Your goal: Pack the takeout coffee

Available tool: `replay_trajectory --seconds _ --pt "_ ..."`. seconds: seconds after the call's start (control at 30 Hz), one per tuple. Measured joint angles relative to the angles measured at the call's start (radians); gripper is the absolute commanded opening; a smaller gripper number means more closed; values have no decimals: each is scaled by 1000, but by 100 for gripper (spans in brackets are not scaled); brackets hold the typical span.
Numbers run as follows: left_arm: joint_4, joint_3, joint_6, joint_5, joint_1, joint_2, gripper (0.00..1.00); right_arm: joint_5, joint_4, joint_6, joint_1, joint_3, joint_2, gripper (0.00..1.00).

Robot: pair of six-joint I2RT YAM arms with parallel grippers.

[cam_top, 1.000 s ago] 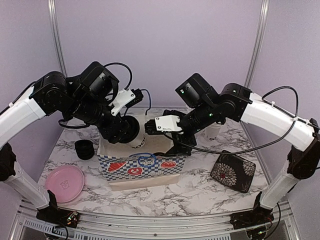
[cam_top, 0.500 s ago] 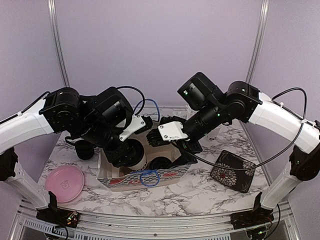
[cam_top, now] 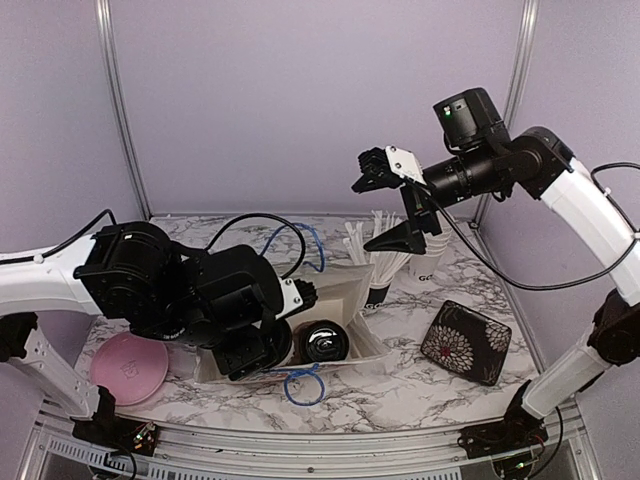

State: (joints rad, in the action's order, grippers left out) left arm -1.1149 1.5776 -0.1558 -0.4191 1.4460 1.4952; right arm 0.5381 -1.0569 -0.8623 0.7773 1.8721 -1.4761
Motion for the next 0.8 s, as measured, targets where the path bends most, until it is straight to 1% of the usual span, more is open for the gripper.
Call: replay_trajectory --seconds 0.17,0.33,0.47,0.6,0.8 --pt "-1 -33 -46 -68 47 0 54 -14 68 37 0 -60 -46 99" --pt "-3 -68 -94 -133 84 -10 53 -21 82 48 10 -127 -82 99" --pt "6 -110 -134 -179 123 -64 52 -13 76 42 29 -137 -83 99" --pt "32 -169 -156 -228 132 -129 52 23 53 20 50 -137 -81 99" --pt "85 -241 -156 -291 134 -142 51 81 -18 -9 67 -133 -81 99"
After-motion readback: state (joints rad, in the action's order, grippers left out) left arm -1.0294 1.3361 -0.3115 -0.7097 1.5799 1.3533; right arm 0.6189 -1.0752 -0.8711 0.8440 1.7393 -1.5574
